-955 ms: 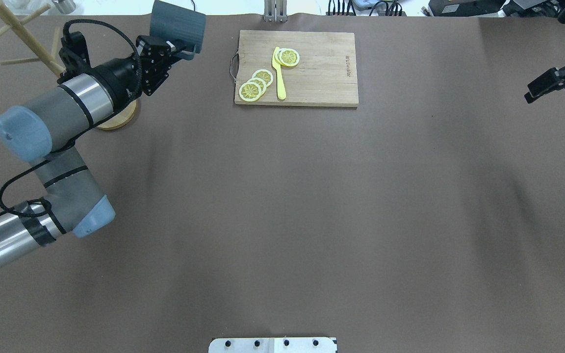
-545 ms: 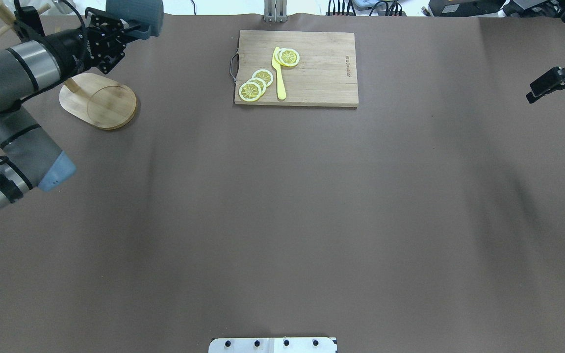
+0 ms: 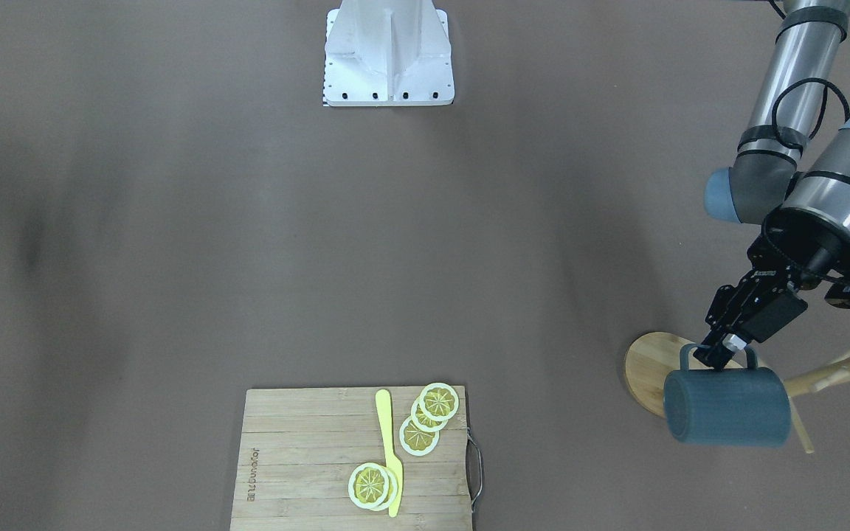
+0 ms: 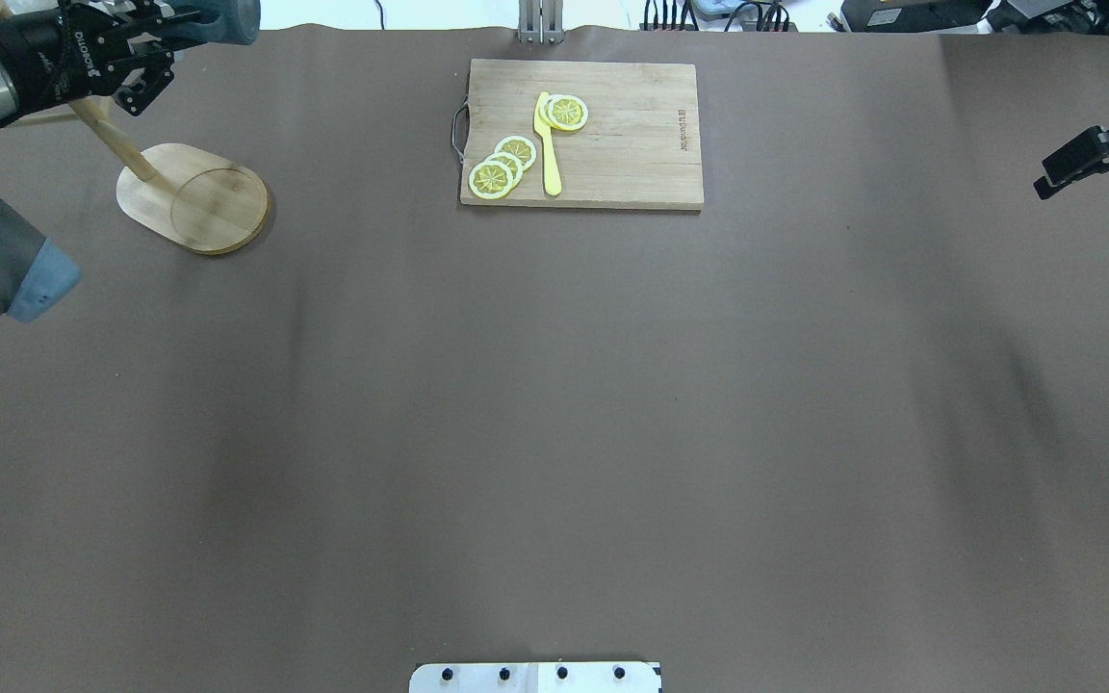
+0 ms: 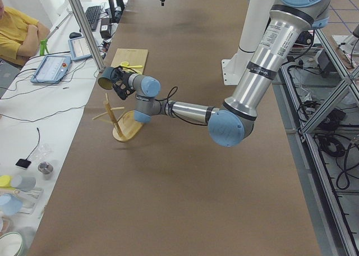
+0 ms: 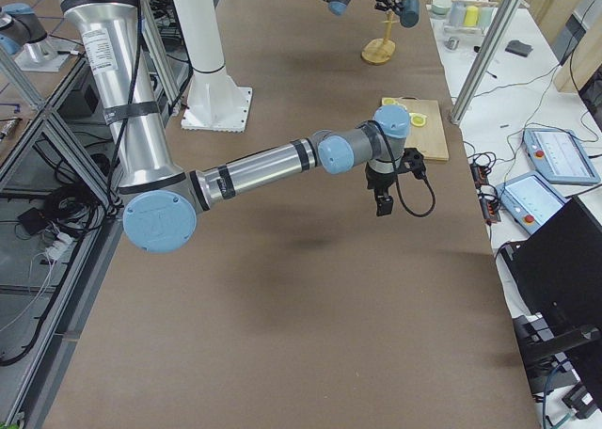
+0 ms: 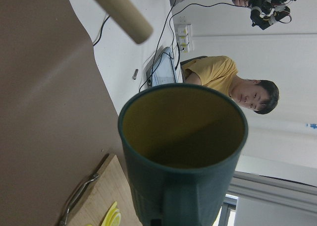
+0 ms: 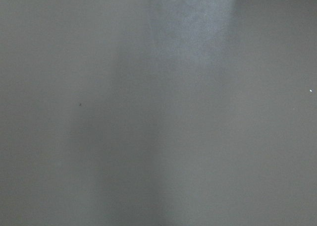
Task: Hang cup on storage rack
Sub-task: 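Slide the mug handle onto a peg of the wooden stand with the left gripper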
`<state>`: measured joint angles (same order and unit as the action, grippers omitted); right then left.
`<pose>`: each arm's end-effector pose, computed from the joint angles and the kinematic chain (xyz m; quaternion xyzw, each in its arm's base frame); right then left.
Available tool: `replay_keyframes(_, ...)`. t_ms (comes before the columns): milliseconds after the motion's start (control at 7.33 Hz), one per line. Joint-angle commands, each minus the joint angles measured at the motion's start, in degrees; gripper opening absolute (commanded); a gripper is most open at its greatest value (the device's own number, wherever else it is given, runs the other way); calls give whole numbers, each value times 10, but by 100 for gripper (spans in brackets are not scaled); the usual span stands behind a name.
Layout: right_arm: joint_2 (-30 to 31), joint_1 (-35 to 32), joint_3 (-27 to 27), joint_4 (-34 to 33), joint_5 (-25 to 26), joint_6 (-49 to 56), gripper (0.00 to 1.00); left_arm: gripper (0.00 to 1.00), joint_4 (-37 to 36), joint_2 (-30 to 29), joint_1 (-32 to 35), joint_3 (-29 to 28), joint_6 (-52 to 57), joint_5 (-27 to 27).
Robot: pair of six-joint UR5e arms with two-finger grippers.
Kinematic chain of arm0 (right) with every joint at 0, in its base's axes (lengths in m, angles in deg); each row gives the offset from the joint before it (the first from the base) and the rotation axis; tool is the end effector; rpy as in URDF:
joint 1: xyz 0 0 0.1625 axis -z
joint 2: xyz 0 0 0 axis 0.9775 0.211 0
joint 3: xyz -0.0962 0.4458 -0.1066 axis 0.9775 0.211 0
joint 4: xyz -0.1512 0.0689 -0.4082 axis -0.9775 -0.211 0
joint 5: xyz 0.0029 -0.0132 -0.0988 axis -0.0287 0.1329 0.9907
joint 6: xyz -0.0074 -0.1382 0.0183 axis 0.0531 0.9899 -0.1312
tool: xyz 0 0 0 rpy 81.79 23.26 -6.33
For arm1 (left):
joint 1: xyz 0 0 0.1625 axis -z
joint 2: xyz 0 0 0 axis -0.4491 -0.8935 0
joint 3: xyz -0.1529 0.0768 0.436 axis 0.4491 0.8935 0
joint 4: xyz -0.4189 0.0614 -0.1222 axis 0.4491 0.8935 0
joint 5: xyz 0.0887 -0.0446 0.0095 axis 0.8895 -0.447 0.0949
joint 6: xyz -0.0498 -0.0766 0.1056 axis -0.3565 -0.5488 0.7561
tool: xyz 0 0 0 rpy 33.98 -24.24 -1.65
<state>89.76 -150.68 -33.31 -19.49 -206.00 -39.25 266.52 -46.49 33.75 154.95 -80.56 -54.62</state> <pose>-0.1477 -0.6193 0.5357 0.0795 -0.3796 -0.0940 0.9169 0.2726 -0.6821 0.4269 -0.0060 0.7779 -0.4559 0.4325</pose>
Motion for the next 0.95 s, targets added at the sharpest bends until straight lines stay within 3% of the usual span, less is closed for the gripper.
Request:
replay_keyframes(0, -3, 0, -1, -1, 0, -1, 100, 0, 47, 22, 1, 1, -140, 48)
replay_keyframes(273, -3, 0, -1, -1, 0, -1, 100, 0, 65, 37, 1, 6, -202, 71)
replay_keyframes(818, -3, 0, -3, -1, -1, -1, 100, 0, 67, 69, 2, 15, -221, 71)
